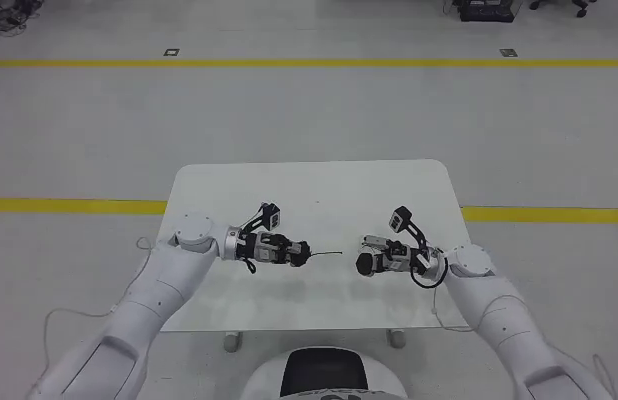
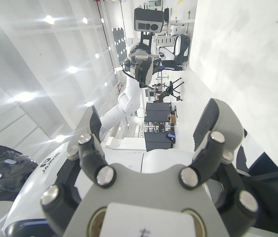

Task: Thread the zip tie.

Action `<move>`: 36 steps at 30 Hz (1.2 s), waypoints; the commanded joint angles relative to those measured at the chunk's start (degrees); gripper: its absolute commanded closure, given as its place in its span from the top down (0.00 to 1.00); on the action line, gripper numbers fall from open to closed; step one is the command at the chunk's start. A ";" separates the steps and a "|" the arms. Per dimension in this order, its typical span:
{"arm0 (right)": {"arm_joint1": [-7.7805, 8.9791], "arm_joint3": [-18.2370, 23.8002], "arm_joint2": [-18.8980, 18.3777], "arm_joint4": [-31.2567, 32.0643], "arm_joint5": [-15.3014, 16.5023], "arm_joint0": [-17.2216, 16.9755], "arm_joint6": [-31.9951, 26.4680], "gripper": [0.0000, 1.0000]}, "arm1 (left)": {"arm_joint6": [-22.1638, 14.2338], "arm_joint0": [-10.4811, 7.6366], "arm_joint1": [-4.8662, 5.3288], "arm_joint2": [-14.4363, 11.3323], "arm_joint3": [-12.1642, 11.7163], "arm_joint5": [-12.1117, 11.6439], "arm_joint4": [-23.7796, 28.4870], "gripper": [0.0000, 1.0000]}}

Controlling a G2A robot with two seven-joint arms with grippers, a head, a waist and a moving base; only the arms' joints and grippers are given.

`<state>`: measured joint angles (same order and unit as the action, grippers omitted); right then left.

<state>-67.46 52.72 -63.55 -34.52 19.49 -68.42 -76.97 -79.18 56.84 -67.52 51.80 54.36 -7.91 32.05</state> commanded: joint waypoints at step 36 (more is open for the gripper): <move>1.39 1.63 4.46 -8.69 -1.65 -0.77 -2.67 0.50 | 1.08 2.62 -0.03 -3.24 3.37 0.91 4.37 0.00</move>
<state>-66.30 54.35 -59.53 -42.70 17.72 -69.30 -79.64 -78.08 59.46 -67.57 48.63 57.72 -6.98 36.26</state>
